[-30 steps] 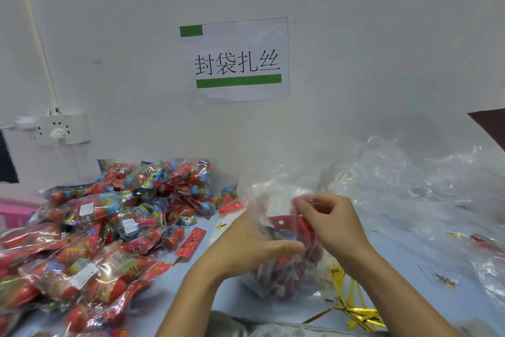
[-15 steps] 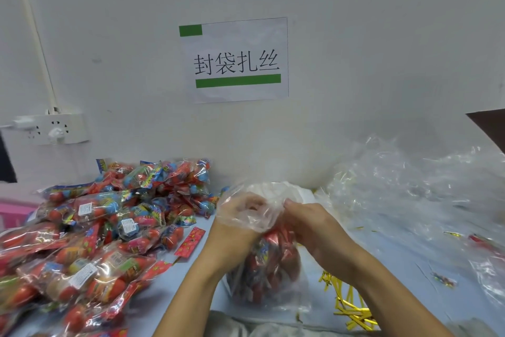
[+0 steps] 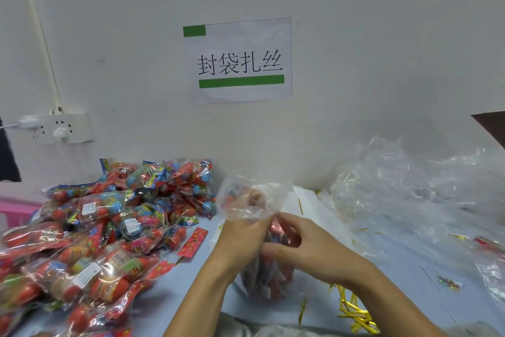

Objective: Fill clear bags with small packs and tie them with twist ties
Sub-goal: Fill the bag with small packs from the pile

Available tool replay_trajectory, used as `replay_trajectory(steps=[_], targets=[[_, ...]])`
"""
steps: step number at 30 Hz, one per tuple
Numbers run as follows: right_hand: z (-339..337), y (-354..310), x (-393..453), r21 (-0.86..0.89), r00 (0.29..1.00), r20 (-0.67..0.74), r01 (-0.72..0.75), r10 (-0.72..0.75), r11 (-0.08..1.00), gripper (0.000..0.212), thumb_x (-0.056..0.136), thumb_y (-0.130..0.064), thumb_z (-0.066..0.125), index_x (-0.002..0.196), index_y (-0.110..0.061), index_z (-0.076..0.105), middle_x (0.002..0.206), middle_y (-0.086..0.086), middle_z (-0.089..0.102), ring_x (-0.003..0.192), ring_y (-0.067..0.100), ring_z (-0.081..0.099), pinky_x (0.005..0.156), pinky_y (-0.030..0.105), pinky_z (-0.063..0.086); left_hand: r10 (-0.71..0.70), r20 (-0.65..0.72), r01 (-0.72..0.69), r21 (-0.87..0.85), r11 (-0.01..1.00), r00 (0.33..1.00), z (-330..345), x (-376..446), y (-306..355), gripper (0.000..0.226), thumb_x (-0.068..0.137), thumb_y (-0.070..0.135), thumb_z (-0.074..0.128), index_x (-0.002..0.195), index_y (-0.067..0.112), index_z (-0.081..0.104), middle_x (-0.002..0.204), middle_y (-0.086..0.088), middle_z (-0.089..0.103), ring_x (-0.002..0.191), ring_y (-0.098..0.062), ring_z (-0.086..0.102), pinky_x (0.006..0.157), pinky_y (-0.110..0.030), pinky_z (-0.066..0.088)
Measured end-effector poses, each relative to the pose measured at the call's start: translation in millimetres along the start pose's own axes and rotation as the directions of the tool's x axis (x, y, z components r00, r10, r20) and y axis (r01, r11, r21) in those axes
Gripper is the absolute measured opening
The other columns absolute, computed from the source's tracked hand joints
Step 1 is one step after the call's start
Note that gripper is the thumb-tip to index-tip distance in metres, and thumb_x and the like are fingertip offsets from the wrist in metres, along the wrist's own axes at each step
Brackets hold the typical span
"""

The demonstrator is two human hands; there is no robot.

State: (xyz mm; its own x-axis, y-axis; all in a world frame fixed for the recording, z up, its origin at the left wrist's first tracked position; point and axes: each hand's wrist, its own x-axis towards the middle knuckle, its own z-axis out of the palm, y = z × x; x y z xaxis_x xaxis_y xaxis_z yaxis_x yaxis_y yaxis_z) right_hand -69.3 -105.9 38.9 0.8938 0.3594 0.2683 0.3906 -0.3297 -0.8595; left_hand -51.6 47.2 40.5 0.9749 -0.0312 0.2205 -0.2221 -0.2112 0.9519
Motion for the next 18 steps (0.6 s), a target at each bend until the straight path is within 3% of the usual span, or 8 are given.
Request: replay_trajectory(steps=[3, 5, 7, 10, 12, 14, 16, 18], targets=[[-2.5, -4.6, -3.1, -0.034, 0.998, 0.053, 0.034, -0.032, 0.999, 0.029, 0.088, -0.026, 0.078, 0.110, -0.033, 0.061, 0.086, -0.019, 0.070, 0.069, 0.000, 0.062, 0.067, 0.018, 0.052, 0.020, 0.055, -0.017, -0.067, 0.998, 0.998, 3.3, -2.2, 0.3, 0.032, 0.097, 0.023, 0.061, 0.071, 0.032, 0.077, 0.069, 0.000, 0.073, 0.067, -0.009, 0.070, 0.060, -0.022, 0.054], [-6.6, -4.6, -4.5, -0.046, 0.997, 0.062, 0.039, -0.036, 0.998, 0.039, 0.084, -0.025, 0.082, 0.112, -0.038, 0.059, 0.097, -0.019, 0.072, 0.073, -0.006, 0.065, 0.068, 0.013, 0.050, 0.075, 0.108, -0.058, -0.161, 0.985, 0.991, 3.1, -0.1, 1.8, 0.034, 0.098, 0.022, 0.061, 0.075, 0.043, 0.074, 0.077, -0.004, 0.074, 0.083, -0.024, 0.072, 0.072, -0.036, 0.056], [-6.1, -5.1, -5.5, -0.064, 0.996, 0.088, 0.034, -0.028, 0.997, 0.042, 0.081, -0.022, 0.085, 0.105, -0.042, 0.057, 0.094, -0.028, 0.071, 0.078, -0.012, 0.066, 0.069, 0.007, 0.048, 0.072, 0.122, -0.048, -0.186, 0.981, 0.990, 4.3, 2.6, 1.5, 0.028, 0.096, 0.023, 0.063, 0.073, 0.036, 0.074, 0.078, -0.010, 0.072, 0.088, -0.039, 0.069, 0.075, -0.049, 0.054], [-1.8, -6.2, -5.8, -0.122, 0.990, 0.121, 0.081, -0.066, 0.989, 0.048, 0.078, -0.025, 0.086, 0.104, -0.056, 0.060, 0.099, -0.037, 0.067, 0.094, -0.014, 0.064, 0.079, 0.004, 0.046, 0.072, 0.125, -0.053, -0.149, 0.987, 0.989, 4.1, 5.1, -4.1, 0.019, 0.093, 0.025, 0.063, 0.078, 0.025, 0.075, 0.084, -0.013, 0.073, 0.089, -0.038, 0.070, 0.088, -0.057, 0.055], [-0.6, -1.8, -3.9, -0.223, 0.990, 0.071, 0.135, -0.122, 0.965, 0.048, 0.074, -0.039, 0.086, 0.107, -0.063, 0.060, 0.110, -0.031, 0.064, 0.107, -0.009, 0.060, 0.087, 0.007, 0.045, 0.106, 0.177, -0.078, -0.160, 0.984, 0.978, 3.4, 6.2, -7.9, 0.020, 0.089, 0.014, 0.060, 0.082, 0.025, 0.074, 0.088, -0.013, 0.073, 0.091, -0.036, 0.070, 0.088, -0.056, 0.056], [-1.8, -0.9, -3.0, -0.274, 0.993, -0.005, 0.112, -0.118, 0.955, 0.041, 0.068, -0.045, 0.085, 0.102, -0.057, 0.065, 0.103, -0.023, 0.065, 0.101, -0.008, 0.059, 0.081, 0.007, 0.045, 0.150, 0.247, -0.095, -0.221, 0.971, 0.957, 4.1, 4.6, -6.3, 0.021, 0.085, 0.007, 0.059, 0.085, 0.024, 0.071, 0.090, -0.010, 0.072, 0.090, -0.032, 0.070, 0.072, -0.045, 0.056], [-3.4, -1.5, -2.7, -0.190, 0.993, -0.023, 0.113, -0.119, 0.975, 0.033, 0.068, -0.035, 0.088, 0.094, -0.045, 0.072, 0.094, -0.016, 0.067, 0.092, -0.004, 0.065, 0.076, 0.012, 0.050, 0.188, 0.300, -0.093, -0.303, 0.948, 0.935, 4.4, 4.3, -2.9, 0.018, 0.083, 0.006, 0.062, 0.088, 0.023, 0.066, 0.090, -0.008, 0.069, 0.085, -0.026, 0.069, 0.061, -0.031, 0.052], [-5.2, -3.0, -3.4, -0.116, 0.991, 0.024, 0.137, -0.135, 0.984, 0.029, 0.070, -0.022, 0.089, 0.089, -0.038, 0.073, 0.089, -0.016, 0.071, 0.083, 0.001, 0.070, 0.072, 0.014, 0.053, 0.202, 0.330, -0.079, -0.352, 0.933, 0.922, 4.0, 4.2, -0.7, 0.018, 0.084, 0.004, 0.063, 0.090, 0.021, 0.064, 0.094, -0.010, 0.068, 0.088, -0.027, 0.070, 0.065, -0.031, 0.055]])
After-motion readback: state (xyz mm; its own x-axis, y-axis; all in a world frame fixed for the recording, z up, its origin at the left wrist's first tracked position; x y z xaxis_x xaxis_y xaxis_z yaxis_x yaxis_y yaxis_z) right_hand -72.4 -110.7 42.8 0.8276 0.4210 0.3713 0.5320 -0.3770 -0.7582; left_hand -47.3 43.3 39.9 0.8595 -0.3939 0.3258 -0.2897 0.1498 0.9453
